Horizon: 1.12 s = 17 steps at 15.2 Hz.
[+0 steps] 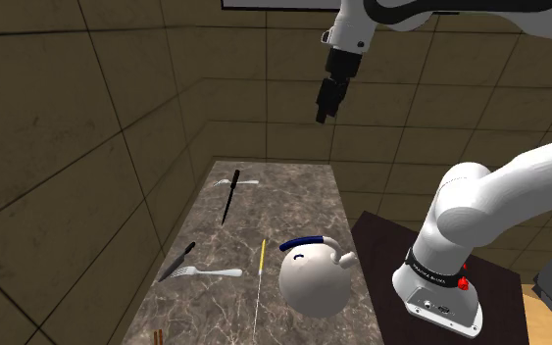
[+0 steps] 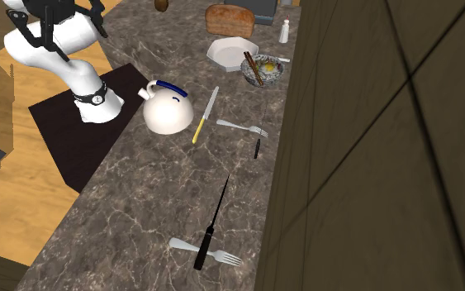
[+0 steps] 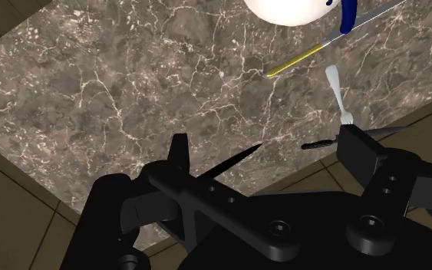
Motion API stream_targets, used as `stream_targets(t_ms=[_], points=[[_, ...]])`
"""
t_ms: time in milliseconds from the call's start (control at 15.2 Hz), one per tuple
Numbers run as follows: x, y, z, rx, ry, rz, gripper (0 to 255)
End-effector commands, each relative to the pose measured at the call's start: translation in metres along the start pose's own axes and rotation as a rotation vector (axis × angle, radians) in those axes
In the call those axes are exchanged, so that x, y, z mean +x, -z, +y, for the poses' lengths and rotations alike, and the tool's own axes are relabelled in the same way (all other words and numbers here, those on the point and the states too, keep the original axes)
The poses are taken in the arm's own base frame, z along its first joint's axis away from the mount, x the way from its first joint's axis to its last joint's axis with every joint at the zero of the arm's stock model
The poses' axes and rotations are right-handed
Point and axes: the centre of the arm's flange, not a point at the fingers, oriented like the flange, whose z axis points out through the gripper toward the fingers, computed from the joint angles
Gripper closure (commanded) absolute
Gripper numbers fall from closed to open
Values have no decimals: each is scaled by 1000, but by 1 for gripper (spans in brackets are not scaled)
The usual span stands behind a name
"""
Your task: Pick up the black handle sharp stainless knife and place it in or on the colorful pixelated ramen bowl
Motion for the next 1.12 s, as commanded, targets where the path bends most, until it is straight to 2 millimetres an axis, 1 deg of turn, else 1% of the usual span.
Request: stream_targets(t_ms=[0, 528, 1056], points=[[0, 0, 0, 0, 0, 0, 0], [44, -73, -66, 22, -219, -92, 0], [94, -149, -123, 43, -438, -185, 0]])
